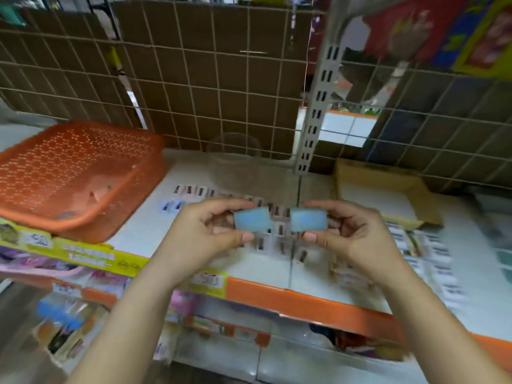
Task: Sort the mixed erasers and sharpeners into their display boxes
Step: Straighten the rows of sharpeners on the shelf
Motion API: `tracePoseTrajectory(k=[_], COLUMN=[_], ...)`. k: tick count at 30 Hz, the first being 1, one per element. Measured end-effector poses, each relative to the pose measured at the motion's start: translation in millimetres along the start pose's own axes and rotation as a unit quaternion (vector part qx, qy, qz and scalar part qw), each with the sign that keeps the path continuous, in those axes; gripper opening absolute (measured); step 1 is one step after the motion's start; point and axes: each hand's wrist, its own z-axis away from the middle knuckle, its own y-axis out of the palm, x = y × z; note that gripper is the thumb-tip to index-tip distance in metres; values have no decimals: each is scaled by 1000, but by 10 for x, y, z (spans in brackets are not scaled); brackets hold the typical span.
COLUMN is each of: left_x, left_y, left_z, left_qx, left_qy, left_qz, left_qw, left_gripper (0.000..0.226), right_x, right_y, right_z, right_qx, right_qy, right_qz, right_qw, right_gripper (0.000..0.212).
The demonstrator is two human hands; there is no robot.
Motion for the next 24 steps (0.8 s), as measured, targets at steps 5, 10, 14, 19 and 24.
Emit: tracePoseTrajectory(k=[5,10,14,19,24], left_x=[-49,13,37,-74,-165], left_y=[436,739,1002,1444,2150], left_z=[129,292,449,514,446], left_qx=[30,54,61,90,112], left_qy=[21,27,26,68,106], left_qz=[-8,6,-14,-47,-63], left_qw=[999,998,998,992,986], left_gripper=[45,36,38,32,33], right_x=[-65,-140,-168,-153,-215], right_y=[-377,-623,-791,-1168,-1826], right_z=[368,740,1042,1348,1673], right_qx=[-37,-98,-112,-125,-132], right_qy=[-6,-9,11,1,-12], right_qz=[42,80,70,82,104], right_qw=[998,992,991,989,986], right_gripper=[33,47,40,43,43])
